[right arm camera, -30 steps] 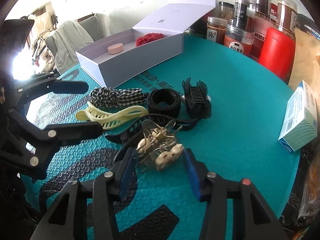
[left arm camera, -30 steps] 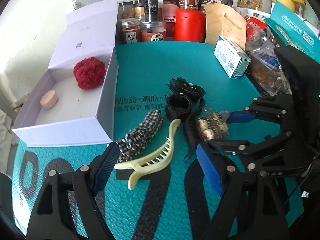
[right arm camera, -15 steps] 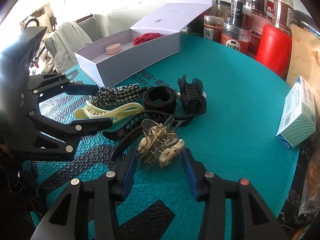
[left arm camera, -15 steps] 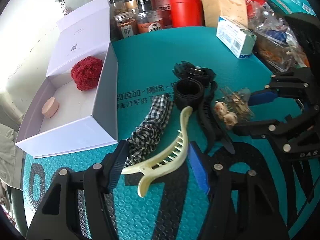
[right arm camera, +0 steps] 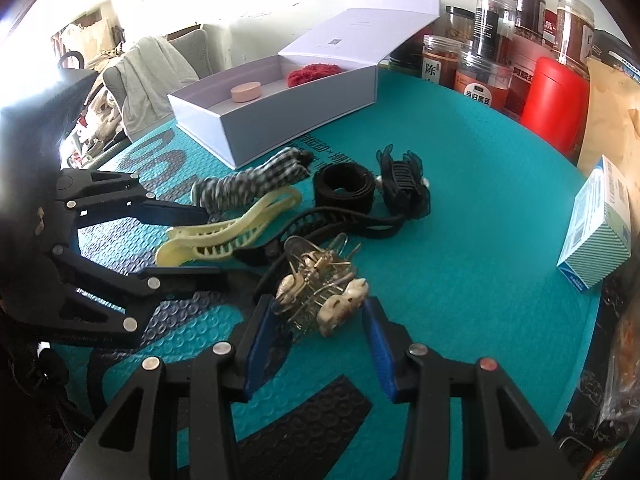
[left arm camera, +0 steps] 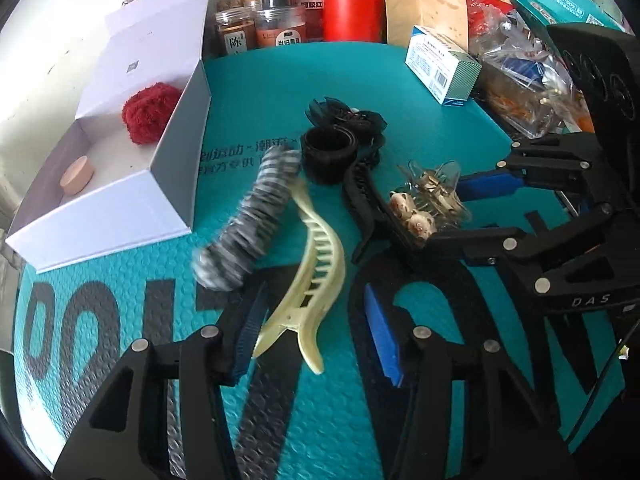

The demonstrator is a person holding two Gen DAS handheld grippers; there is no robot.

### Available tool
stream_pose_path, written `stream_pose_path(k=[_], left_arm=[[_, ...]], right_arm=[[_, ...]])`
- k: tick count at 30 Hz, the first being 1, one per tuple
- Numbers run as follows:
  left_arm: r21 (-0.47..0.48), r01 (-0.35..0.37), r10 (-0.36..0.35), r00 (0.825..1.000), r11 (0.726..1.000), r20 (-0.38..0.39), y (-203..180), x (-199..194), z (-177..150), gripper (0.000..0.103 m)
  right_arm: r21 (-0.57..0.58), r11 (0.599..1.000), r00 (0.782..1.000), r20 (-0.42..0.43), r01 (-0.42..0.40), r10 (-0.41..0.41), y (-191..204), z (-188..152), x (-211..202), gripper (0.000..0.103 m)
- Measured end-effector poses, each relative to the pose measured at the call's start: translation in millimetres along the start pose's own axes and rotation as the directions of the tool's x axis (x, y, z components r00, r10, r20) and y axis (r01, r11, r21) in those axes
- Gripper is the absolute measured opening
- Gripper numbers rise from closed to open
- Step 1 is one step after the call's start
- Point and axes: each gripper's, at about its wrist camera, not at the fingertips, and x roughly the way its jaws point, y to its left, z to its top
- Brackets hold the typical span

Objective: Organize objects
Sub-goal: 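Grasp the cream claw clip with the left tool while the right tool grasps the gold hairpins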

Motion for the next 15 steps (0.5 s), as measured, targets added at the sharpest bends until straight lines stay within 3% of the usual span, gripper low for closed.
stream_pose_path(k=[12,15], left_arm=[[-0.042,-0.038,0.038,0.999,0.998,0.015,0.3,0.2,-1.6,0.05],[-0.044,-0.058,0.059,0.998,0.997,0.022,0.3,3.7,3.2,0.054]], right_arm=[[0.018,1.0,1.0,0.004,0.003,-0.003,-2.0,-5.2,-3.6,0.046],[0.029,1.0,1.0,0.002,0.006,-0.006,-4.7,-4.1,-1.1,0.051]])
